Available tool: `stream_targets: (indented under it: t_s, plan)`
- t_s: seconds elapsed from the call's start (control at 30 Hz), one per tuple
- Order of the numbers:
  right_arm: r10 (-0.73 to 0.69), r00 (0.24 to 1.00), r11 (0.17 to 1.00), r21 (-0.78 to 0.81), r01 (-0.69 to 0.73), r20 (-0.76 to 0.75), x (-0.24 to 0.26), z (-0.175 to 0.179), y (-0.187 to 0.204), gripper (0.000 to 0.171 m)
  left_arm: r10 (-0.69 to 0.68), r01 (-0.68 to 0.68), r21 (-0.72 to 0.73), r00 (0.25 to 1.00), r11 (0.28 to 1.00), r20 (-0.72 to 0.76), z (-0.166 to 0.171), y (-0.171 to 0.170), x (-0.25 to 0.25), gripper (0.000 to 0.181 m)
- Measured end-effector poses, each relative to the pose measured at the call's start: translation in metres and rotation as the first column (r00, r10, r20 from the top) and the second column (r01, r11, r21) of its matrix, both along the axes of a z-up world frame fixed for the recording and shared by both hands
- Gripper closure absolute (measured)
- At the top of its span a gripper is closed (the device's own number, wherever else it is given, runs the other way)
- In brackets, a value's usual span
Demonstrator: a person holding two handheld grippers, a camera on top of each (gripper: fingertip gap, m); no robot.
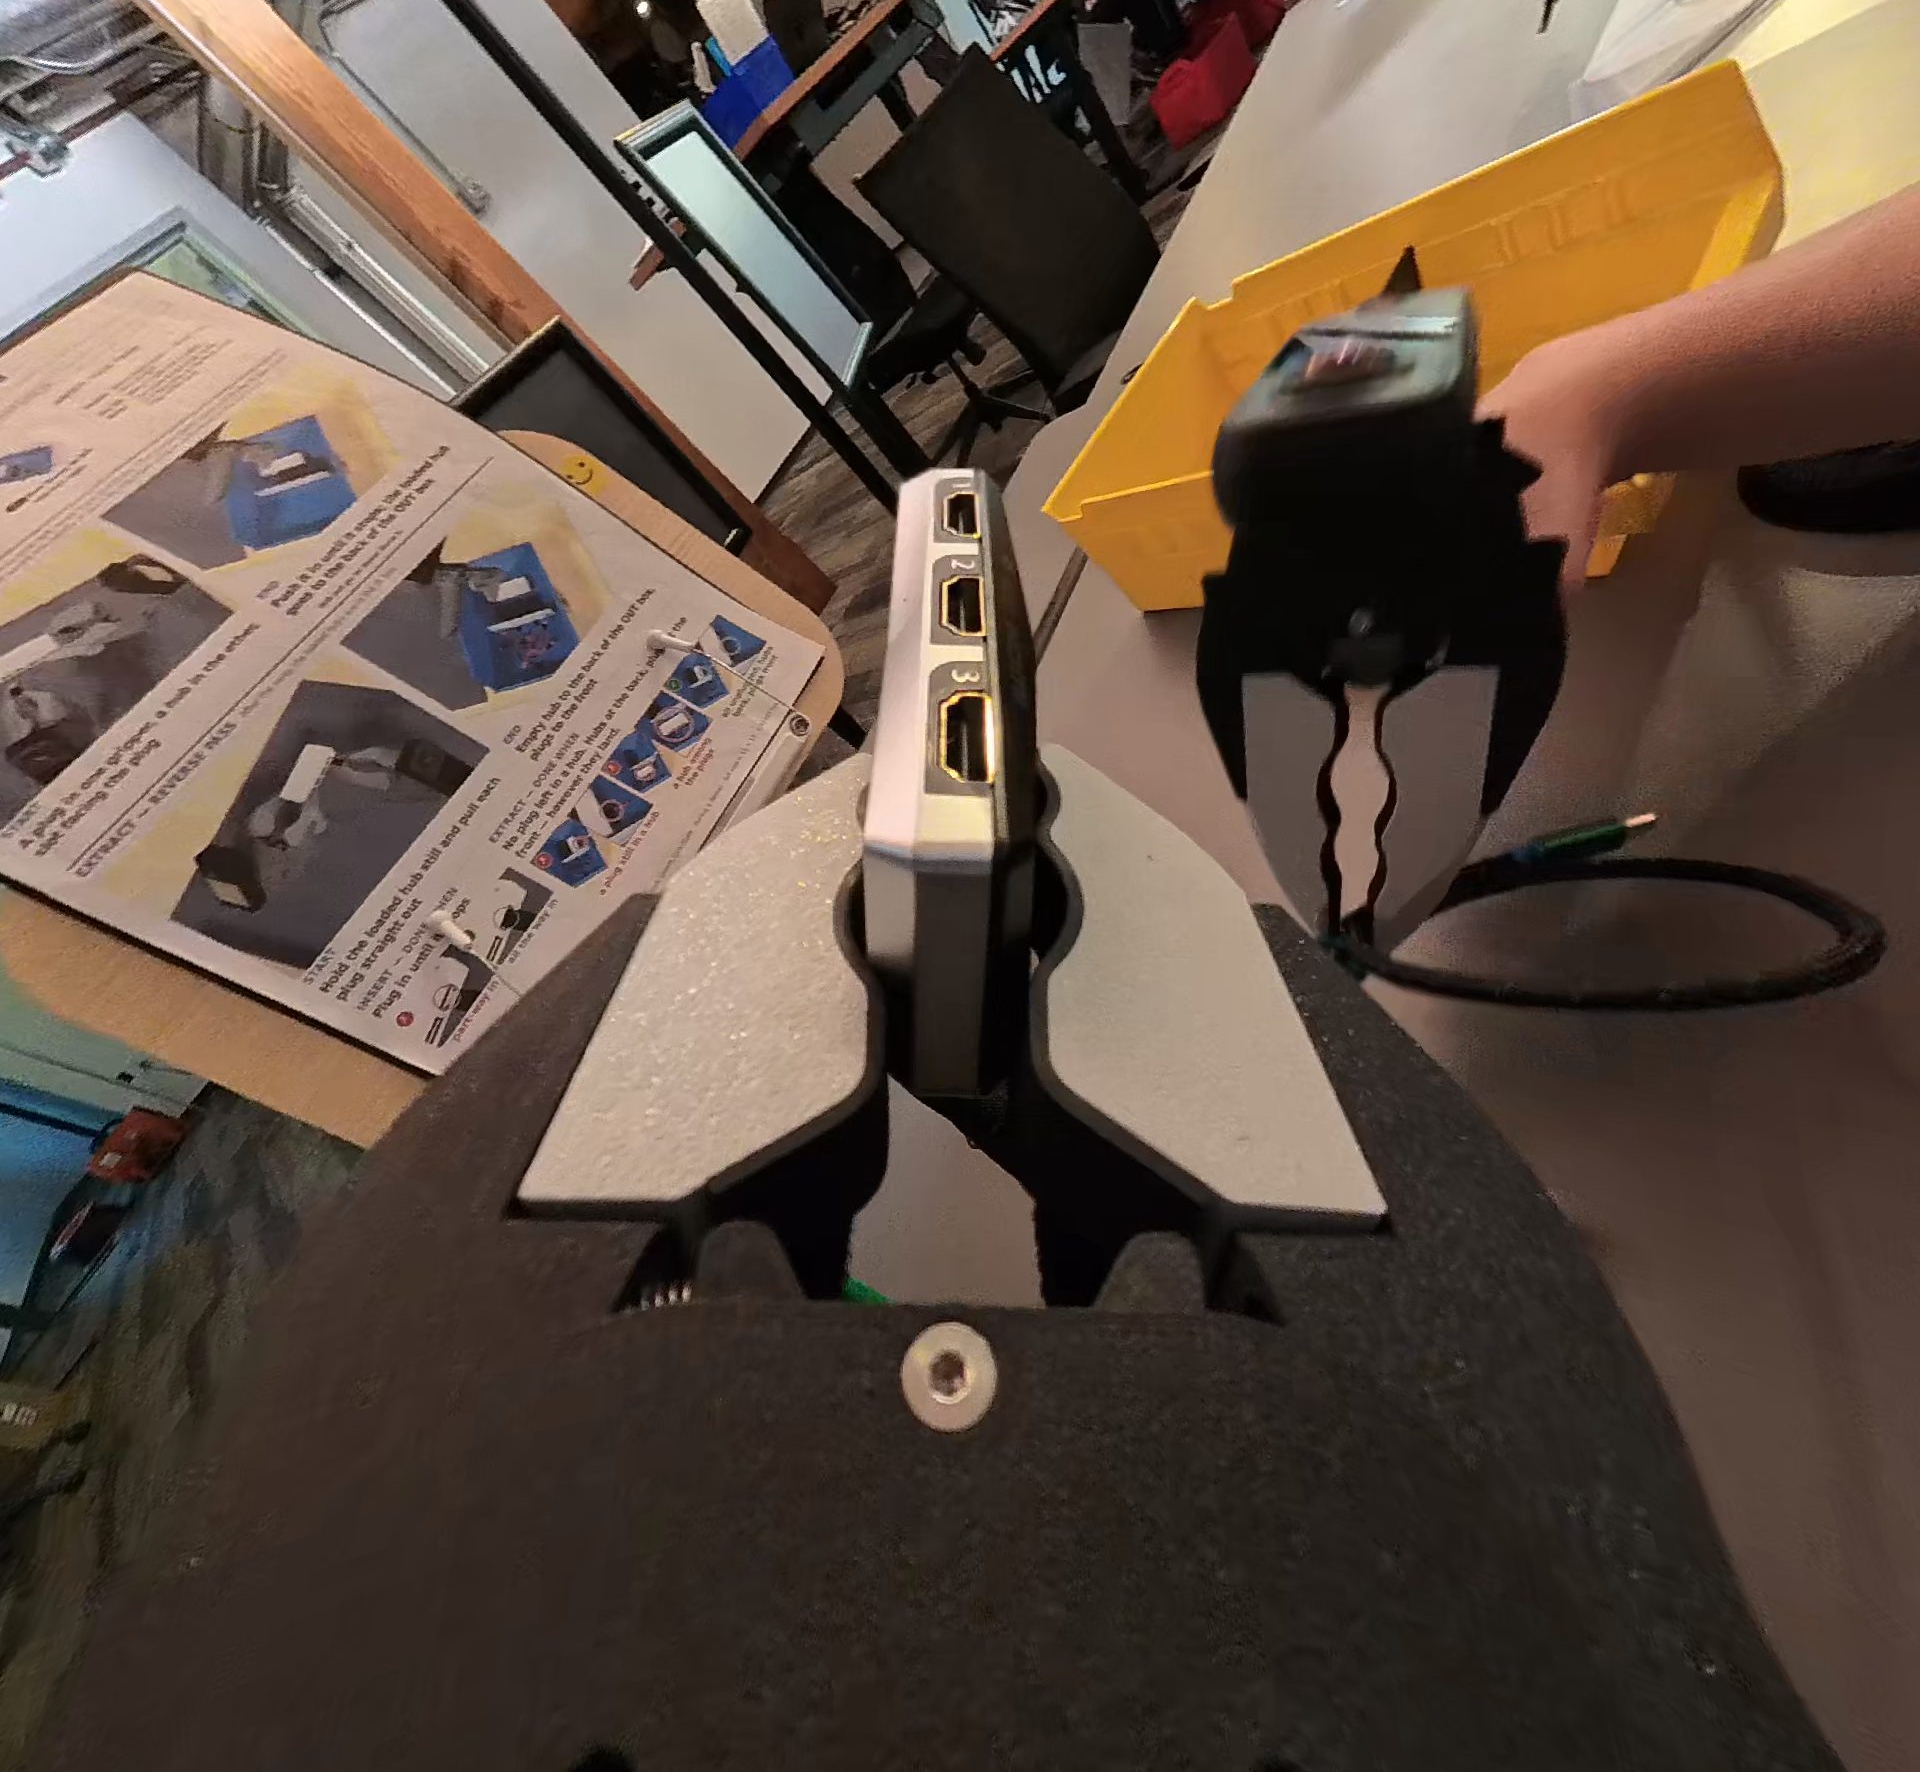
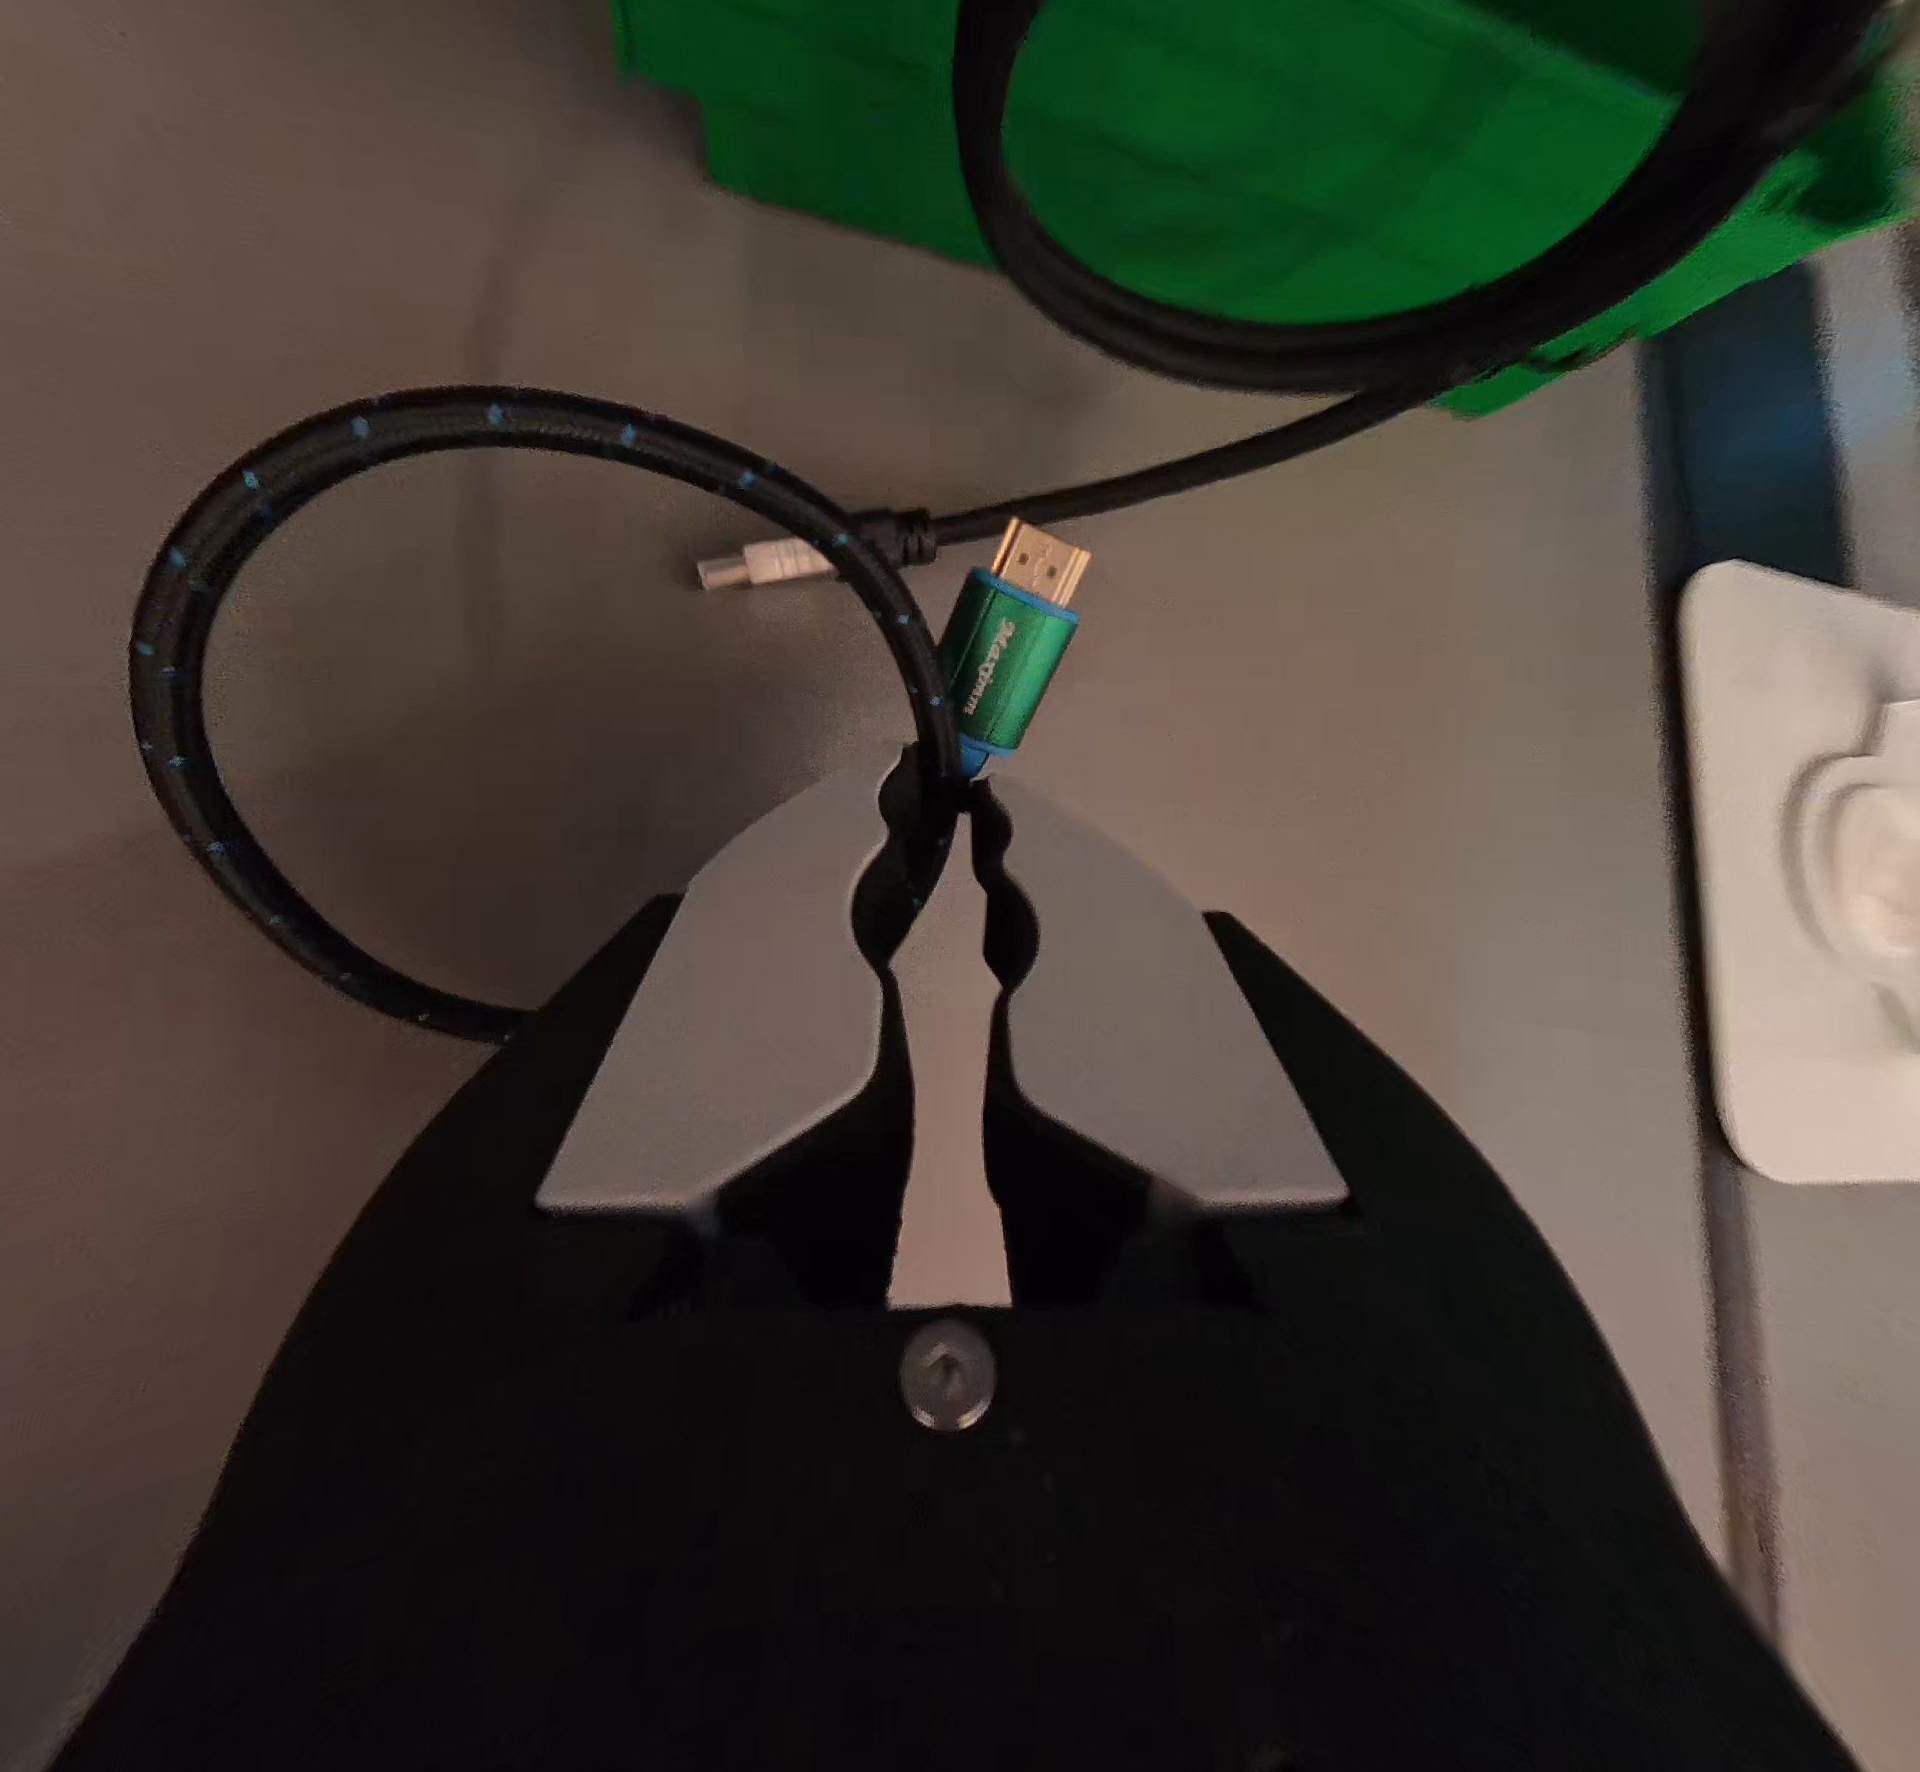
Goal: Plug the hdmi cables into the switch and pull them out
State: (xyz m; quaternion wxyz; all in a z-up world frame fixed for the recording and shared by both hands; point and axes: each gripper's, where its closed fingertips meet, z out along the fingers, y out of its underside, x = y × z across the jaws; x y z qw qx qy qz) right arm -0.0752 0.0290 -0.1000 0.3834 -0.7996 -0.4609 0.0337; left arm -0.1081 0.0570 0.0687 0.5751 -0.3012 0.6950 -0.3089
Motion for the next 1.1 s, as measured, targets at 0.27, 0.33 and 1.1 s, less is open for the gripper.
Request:
stream_targets:
  t_s: [0.27,0.33,1.1]
  plan:
    - [-0.026,0.999,0.986,0.164,0.029,-0.022,0.013,0.079,-0.022,0.163,0.061,-0.061,0.010,0.998,0.998,0.022,-0.001,0.008,0.005,0.159]
    - [-0.037,0.999,0.982,0.185,0.043,-0.038,0.015,0.097,-0.031,0.163,0.085,-0.086,0.048,0.996,0.995,0.022,-0.004,0.008,0.008,0.159]
    - [-0.189,0.980,0.975,-0.134,0.178,-0.069,0.023,0.095,-0.068,0.163,0.228,-0.214,0.466,0.973,0.859,0.027,-0.065,-0.013,0.048,0.159]
